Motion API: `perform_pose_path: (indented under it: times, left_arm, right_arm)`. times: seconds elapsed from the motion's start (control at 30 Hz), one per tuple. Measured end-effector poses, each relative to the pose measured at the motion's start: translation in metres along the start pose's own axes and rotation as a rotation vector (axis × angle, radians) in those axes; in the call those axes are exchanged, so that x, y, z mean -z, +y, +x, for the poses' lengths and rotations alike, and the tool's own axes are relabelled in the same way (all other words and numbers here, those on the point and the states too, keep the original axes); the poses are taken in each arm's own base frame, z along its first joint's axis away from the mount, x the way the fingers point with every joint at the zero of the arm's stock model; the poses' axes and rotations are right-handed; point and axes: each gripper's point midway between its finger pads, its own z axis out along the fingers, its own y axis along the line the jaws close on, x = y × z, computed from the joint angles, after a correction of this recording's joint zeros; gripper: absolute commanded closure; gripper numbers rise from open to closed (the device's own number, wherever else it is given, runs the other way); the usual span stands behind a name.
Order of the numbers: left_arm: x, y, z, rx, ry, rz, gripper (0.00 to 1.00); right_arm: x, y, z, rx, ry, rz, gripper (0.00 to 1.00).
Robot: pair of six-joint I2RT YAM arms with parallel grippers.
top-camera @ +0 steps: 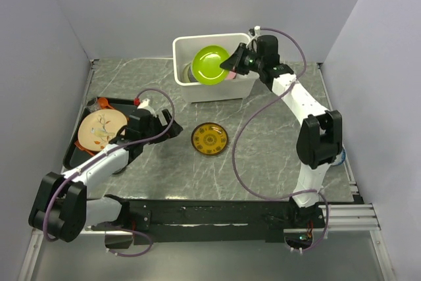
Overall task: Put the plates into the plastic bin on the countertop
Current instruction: Place the plate in the plastic bin.
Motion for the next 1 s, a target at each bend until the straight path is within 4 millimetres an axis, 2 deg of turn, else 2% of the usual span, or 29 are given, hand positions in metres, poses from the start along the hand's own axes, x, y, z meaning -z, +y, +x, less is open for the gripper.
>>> perform_pose_path:
  times: [0.23,0.43,0.63,0.87,1.0]
  left_arm:
    - [0.001,0.005,0.003,0.001,0.001,-0.018,0.01]
    - [0.0,0.007,0.004,0.001,0.004,-0.026,0.01]
    - [-0.001,0.009,0.005,0.002,0.006,-0.032,0.01]
    - [-0.001,0.01,0.006,0.002,0.006,-0.036,0.01]
    - [-0.001,0.011,0.007,0.002,0.008,-0.039,0.01]
  right_arm:
    - [-0.026,-0.013,-0.032,-0.021,-0.046,-0.005,1.0]
    - [-0.039,-0.019,-0.047,-0.046,-0.072,-0.014,1.0]
    - [-0.053,-0.032,-0.05,-0.077,-0.096,-0.009,1.0]
    - [-0.083,-0.056,-0.054,-0.104,-0.117,0.013,1.0]
    - [-0.094,-0.064,-0.055,-0.104,-0.117,0.016,1.0]
